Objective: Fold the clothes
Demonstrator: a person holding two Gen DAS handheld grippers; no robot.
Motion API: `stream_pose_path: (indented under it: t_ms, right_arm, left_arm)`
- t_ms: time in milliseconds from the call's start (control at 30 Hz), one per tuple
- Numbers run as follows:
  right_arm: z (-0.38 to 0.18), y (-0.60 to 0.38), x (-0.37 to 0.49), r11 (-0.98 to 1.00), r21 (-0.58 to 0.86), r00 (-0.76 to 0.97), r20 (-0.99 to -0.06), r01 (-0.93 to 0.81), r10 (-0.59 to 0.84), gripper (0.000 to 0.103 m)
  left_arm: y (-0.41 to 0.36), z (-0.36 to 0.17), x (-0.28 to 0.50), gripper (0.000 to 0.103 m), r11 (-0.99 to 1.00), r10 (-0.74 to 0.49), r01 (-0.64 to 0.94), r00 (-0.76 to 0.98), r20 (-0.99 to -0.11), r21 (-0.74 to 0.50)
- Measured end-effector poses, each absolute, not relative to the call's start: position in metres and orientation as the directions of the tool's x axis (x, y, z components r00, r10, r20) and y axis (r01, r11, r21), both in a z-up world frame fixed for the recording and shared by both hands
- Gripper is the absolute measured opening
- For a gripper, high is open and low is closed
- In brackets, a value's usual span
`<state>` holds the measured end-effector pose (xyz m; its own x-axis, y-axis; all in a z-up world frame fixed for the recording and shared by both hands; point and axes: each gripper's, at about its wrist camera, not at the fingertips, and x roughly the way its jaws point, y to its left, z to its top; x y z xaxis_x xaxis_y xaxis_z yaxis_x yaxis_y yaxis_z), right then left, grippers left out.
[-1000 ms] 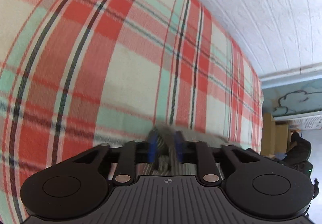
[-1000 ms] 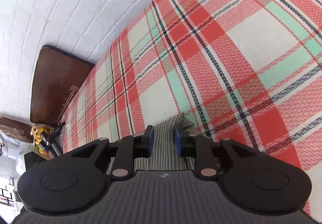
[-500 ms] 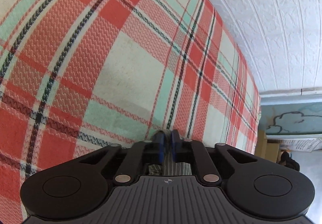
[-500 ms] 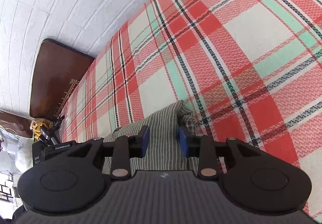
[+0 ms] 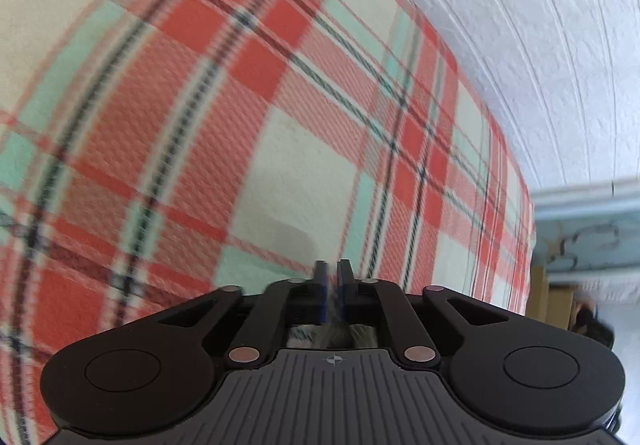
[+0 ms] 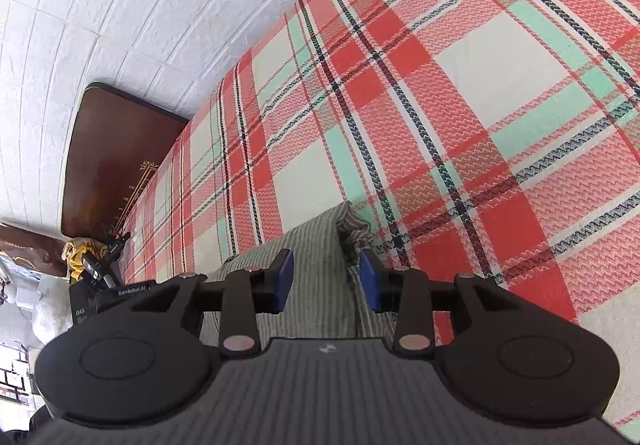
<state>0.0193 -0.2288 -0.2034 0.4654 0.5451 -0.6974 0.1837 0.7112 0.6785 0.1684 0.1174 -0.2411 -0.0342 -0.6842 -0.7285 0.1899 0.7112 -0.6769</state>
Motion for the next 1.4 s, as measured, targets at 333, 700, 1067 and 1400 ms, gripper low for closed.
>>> stream_pose_path:
  t_ms: [333,700,1067,1400]
  right_arm:
    - [-0.203,-0.226,0.01,0.692,0.704,0.454,-0.675,0.159,0.582,0.043]
    - [-0.206,-0.22,0.009,0.688,0.71,0.436,-0.673,0.151,0.598,0.043]
    - [-0.221,-0.211,0.005,0.72,0.678,0.403,-0.706,0.149,0.582,0.007]
    - [-0.193,-0.235,-0.039,0.675,0.728,0.476,-0.639,0.119,0.605,0.044]
  left_arm:
    - [0.129,-0.22,0.139,0.045,0.645,-0.717,0.245,-0.133,-0.684,-0.724]
    - [0.117,-0.238,0.129,0.007,0.653,-0.735,0.157,-0.103,-0.67,-0.741]
    - [0.116,-0.237,0.129,0.008,0.691,-0.686,0.233,-0.088,-0.722,-0.684]
    - [0.15,-0.193,0.103,0.046,0.66,-0.694,0.328,-0.079,-0.716,-0.676]
